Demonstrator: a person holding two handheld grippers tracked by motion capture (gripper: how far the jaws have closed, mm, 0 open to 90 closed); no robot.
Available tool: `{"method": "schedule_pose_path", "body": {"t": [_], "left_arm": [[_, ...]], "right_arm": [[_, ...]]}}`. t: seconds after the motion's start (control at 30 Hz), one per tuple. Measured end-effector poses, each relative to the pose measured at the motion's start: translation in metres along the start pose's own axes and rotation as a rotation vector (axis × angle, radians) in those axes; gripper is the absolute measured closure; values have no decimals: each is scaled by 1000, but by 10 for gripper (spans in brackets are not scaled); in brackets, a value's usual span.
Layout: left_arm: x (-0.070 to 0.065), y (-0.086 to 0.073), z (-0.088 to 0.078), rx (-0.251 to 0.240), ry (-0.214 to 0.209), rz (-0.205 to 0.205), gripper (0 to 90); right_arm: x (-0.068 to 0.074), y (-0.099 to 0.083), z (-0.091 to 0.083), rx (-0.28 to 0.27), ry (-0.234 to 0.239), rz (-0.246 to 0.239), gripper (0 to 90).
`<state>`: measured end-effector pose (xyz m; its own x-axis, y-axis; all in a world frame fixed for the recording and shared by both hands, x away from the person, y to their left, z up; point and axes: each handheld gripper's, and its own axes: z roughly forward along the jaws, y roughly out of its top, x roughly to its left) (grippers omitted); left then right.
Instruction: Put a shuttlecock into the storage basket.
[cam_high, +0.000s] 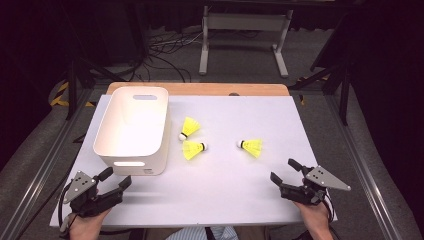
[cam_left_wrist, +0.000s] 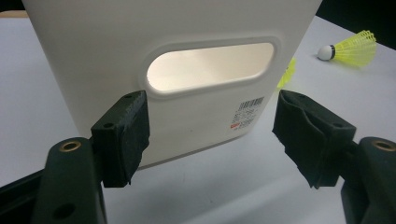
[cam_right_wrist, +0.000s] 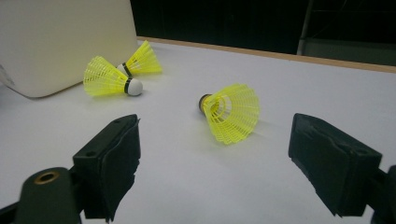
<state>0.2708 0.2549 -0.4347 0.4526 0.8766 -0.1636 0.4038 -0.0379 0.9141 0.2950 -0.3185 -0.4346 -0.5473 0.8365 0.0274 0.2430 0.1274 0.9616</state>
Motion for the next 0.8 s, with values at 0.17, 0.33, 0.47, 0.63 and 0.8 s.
{"method": "schedule_pose_path", "body": {"t": [0.17,0.33,0.47,0.63,0.8], "left_arm": [[0,0,-1,0,4,-1,277],[-1,0,-1,-6,3,0,277],[-1,0,-2,-2,6,2,277],[-1,0,-5,-10,22,-2,277],[0,0,-9,-12,37,-15,277]], "right_arm": [[0,0,0,5,0,-1,172],[1,0,1,10,0,-9,172],[1,0,1,14,-3,-10,172],[2,-1,1,18,0,-16,172],[1,-1,1,17,-1,-15,172]]}}
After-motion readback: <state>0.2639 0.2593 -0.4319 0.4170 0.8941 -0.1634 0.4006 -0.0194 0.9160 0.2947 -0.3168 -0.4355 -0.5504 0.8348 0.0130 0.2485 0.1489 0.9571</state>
